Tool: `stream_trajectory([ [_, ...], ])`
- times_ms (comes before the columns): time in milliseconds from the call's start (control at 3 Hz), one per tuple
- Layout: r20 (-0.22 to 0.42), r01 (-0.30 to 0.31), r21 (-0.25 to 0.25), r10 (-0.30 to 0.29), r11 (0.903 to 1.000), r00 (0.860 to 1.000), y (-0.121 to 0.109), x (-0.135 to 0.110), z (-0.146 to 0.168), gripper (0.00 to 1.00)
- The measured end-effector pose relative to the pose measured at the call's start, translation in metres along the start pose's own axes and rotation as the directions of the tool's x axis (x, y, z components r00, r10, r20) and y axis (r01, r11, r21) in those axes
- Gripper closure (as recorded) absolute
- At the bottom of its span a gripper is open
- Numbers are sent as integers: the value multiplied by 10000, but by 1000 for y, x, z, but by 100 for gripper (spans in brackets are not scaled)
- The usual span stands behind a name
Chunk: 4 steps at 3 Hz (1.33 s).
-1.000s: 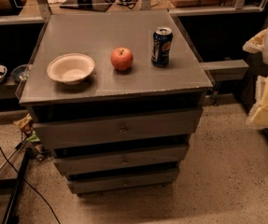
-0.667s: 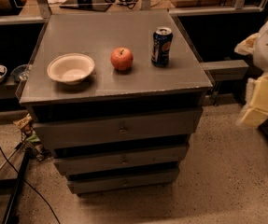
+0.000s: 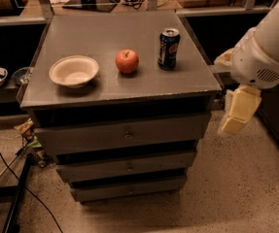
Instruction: Open top drawer
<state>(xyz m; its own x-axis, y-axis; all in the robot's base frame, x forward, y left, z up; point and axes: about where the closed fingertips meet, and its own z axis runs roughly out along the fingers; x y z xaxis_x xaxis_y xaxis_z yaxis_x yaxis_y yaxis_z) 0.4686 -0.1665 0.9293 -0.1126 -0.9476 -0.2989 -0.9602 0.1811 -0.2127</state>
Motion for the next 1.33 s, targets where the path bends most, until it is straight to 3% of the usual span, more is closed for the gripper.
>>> stream_trajectory([
  [333,3,-1,-3,1,10000,10000,0,0,0,0],
  [667,-629,198,282,-180,9994,9979,7,1,7,0],
  [1000,-1594,399,475,-318,9981,9867,17,16,48,0],
  [1333,-1509,422,416,-354,9982,9879,18,16,53,0],
])
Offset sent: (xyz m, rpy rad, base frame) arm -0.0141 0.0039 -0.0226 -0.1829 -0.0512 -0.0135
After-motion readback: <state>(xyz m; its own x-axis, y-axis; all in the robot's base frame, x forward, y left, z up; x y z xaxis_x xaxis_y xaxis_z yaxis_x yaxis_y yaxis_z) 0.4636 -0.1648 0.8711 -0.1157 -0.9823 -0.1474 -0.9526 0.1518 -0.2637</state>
